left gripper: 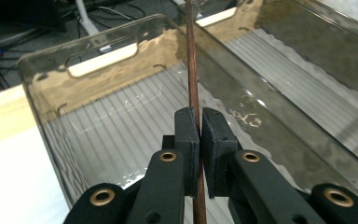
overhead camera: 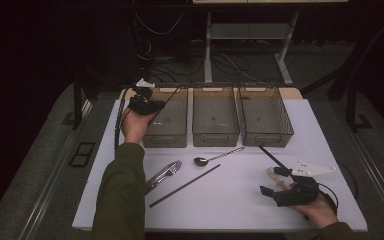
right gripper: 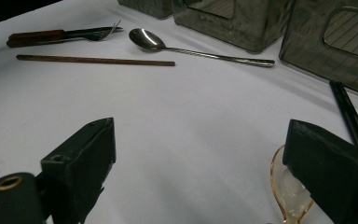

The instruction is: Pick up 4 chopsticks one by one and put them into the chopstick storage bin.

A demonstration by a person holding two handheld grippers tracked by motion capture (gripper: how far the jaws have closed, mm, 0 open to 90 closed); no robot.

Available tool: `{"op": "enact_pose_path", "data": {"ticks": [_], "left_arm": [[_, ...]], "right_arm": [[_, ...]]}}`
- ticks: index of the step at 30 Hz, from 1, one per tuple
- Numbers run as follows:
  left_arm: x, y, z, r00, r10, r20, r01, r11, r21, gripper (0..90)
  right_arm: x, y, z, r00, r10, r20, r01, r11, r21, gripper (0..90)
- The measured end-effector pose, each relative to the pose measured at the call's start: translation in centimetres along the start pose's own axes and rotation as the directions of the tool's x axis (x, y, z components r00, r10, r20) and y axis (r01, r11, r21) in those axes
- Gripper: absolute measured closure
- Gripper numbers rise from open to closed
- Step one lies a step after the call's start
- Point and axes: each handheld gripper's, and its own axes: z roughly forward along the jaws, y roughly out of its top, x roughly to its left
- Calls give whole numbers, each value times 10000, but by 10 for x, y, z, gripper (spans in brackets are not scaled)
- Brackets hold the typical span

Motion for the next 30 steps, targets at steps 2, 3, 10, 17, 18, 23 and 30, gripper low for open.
{"op": "enact_pose_path", "data": {"ticks": [2, 3, 10, 17, 18, 23, 30], "left_arm": [[1, -1, 2, 9999, -127, -60, 127, 9999, 18, 849], [1, -1, 3, 9998, -143, -122, 144, 9999, 4, 848], [2, -9, 12, 9997, -47, -236, 63, 9977, 671, 848], [-2, -12, 21, 9980, 103, -622, -47, 9960, 887, 610], [-3, -11, 21, 9979, 127, -642, -76, 9969, 788, 610], [-5, -8, 19, 9986, -20, -529, 45, 9989, 458, 514], [-8, -6, 15, 9987, 289, -428, -278, 9992, 274, 445]], "right_arm": [[0, 0, 0, 10000, -8, 2, 8, 10000, -1, 96], [0, 0, 0, 10000, -6, -5, 6, 10000, -1, 96], [0, 0, -1, 10000, -22, -36, 22, 10000, -6, 96], [0, 0, 0, 10000, -36, -39, 36, 10000, -7, 96], [0, 0, 0, 10000, -18, -40, 18, 10000, 6, 96], [0, 0, 0, 10000, -14, -39, 14, 10000, 17, 96], [0, 0, 0, 10000, -22, -13, 22, 10000, 20, 96]]}}
